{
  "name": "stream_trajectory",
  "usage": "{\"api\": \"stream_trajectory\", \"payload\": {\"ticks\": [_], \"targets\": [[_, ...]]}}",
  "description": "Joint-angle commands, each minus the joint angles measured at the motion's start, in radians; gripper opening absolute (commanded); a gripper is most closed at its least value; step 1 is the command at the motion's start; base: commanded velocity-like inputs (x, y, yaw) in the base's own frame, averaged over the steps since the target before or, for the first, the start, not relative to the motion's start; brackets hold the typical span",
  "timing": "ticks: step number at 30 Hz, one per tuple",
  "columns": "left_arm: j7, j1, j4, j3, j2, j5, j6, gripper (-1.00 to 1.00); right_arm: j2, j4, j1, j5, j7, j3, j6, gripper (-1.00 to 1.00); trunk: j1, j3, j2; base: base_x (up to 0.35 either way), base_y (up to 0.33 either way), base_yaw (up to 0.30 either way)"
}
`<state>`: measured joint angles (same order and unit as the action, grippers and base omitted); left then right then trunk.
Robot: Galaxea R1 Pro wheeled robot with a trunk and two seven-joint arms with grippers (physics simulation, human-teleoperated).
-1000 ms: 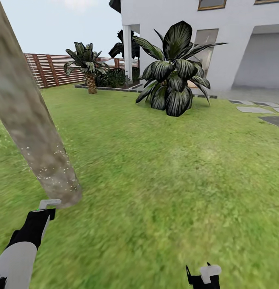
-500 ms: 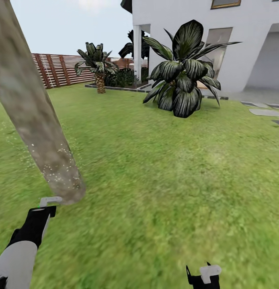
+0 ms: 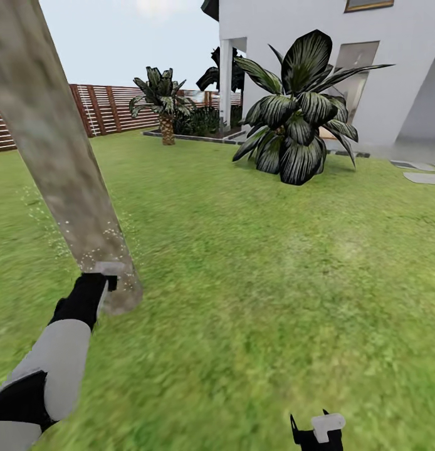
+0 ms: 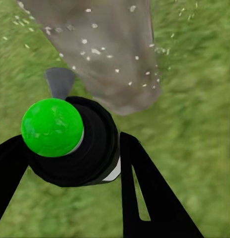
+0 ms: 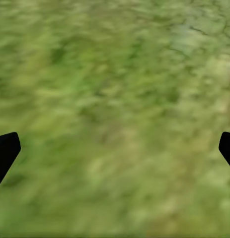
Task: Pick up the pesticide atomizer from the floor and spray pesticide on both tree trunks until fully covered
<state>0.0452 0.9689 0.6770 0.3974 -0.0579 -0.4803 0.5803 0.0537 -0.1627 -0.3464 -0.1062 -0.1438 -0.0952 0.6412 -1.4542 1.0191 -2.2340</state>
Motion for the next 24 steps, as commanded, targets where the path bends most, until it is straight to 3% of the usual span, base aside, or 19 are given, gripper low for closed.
{"api": "stream_trajectory", "payload": {"ticks": [1, 3, 5, 7, 16, 19, 21, 24], "targets": [[0.0, 0.014, 0.012, 0.003, -0.013, 0.003, 0.016, -1.0, 0.001, 0.0, 0.0, 0.0, 0.0, 0.0, 0.0, 1.0, 0.0, 0.0, 0.0, 0.0, 0.0, 0.0], [-0.001, 0.018, 0.024, 0.006, -0.039, 0.004, 0.028, -1.0, 0.001, 0.0, 0.0, 0.0, 0.0, 0.0, 0.0, 1.0, 0.0, 0.0, 0.0, 0.0, 0.0, 0.0], [-0.001, 0.017, 0.025, 0.009, -0.049, 0.003, 0.029, -1.0, 0.001, 0.0, 0.0, 0.0, 0.0, 0.0, 0.0, 1.0, 0.0, 0.0, 0.0, 0.0, 0.0, 0.0], [-0.002, 0.018, 0.025, 0.016, -0.08, 0.007, 0.031, -1.0, 0.002, 0.0, 0.0, 0.0, 0.0, 0.0, -0.001, 1.0, 0.0, 0.0, 0.0, 0.0, 0.0, 0.0], [-0.002, 0.057, 0.027, 0.006, -0.067, 0.006, 0.036, -1.0, 0.0, -0.001, 0.0, 0.0, 0.0, -0.001, -0.002, 1.0, 0.0, 0.0, 0.0, 0.0, 0.0, 0.063], [-0.002, 0.059, 0.026, 0.011, -0.08, 0.007, 0.036, -1.0, 0.0, -0.001, 0.0, 0.0, 0.0, 0.0, -0.002, 1.0, 0.0, 0.0, 0.0, 0.0, 0.0, 0.267], [-0.002, 0.056, 0.025, 0.015, -0.107, 0.007, 0.036, -1.0, 0.0, -0.001, 0.0, 0.0, 0.0, 0.0, -0.002, 1.0, 0.0, 0.0, 0.0, 0.0, 0.0, 0.277], [-0.003, 0.049, 0.023, 0.015, -0.11, 0.007, 0.036, -1.0, 0.0, -0.001, 0.0, 0.0, 0.0, 0.0, -0.002, 1.0, 0.0, 0.0, 0.0, 0.0, 0.0, 0.269]]}}
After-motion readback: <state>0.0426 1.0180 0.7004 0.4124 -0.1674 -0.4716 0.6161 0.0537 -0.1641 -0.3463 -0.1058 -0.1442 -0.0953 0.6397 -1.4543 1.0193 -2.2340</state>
